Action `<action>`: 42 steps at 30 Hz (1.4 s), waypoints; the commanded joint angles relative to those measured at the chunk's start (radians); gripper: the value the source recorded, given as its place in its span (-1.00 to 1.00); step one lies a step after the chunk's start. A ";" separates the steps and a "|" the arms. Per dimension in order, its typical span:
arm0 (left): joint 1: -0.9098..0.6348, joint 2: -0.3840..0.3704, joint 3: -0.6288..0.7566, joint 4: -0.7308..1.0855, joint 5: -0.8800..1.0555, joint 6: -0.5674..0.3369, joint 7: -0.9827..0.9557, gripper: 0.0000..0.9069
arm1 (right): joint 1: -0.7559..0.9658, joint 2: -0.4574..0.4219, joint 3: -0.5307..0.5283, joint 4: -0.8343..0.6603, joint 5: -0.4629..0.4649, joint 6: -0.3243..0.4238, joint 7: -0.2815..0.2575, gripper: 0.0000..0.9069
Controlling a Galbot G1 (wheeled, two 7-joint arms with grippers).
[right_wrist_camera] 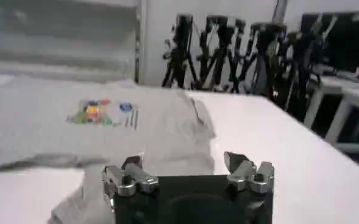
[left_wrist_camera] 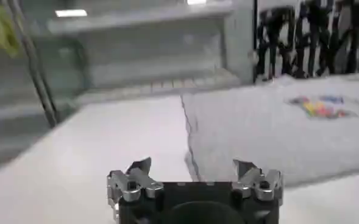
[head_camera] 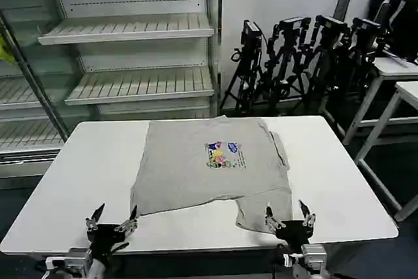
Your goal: Fold and organize the clothes.
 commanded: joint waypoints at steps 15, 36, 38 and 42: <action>-0.087 0.023 0.053 0.105 -0.126 0.078 -0.009 -0.96 | 0.006 0.012 -0.003 -0.081 0.101 -0.029 0.027 -1.00; -0.029 0.027 0.028 -0.058 -0.137 0.075 0.004 -0.96 | -0.047 0.004 0.009 0.077 0.107 0.006 0.014 -1.00; 0.003 0.020 0.020 -0.111 -0.121 0.076 0.002 -0.96 | -0.090 -0.005 0.015 0.141 0.097 0.007 0.008 -1.00; 0.078 0.014 -0.005 -0.205 -0.115 0.076 -0.006 -0.96 | -0.179 -0.022 0.037 0.241 0.080 0.024 -0.001 -1.00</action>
